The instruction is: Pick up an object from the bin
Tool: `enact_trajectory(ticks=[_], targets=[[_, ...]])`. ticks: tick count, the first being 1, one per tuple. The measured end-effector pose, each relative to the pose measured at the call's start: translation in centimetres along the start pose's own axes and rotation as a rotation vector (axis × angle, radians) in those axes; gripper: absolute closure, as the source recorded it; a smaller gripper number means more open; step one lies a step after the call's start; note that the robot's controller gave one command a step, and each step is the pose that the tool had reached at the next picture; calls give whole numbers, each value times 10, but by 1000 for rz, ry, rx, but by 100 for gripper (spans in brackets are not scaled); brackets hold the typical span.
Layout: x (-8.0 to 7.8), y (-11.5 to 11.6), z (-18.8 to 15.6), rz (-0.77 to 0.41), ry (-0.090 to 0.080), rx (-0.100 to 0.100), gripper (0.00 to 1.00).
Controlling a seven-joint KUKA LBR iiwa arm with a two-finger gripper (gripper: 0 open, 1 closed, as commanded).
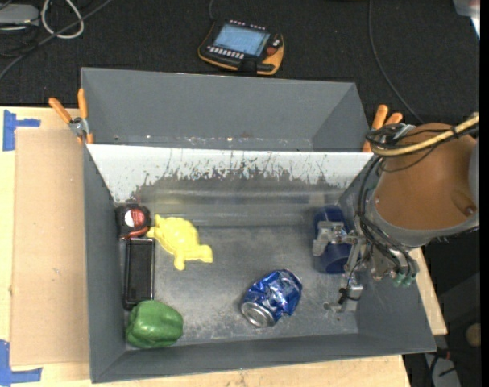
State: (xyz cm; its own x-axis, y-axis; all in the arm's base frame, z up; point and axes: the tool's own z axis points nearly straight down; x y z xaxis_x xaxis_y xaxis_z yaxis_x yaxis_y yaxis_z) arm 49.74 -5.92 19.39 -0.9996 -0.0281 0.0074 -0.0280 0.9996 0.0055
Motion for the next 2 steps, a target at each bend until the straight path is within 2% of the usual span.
enact_trajectory(ticks=[1, 2], targets=[[-93, 16, -100, 19, -22, 5, 0], [-82, 14, -71, 23, -20, 4, 0]])
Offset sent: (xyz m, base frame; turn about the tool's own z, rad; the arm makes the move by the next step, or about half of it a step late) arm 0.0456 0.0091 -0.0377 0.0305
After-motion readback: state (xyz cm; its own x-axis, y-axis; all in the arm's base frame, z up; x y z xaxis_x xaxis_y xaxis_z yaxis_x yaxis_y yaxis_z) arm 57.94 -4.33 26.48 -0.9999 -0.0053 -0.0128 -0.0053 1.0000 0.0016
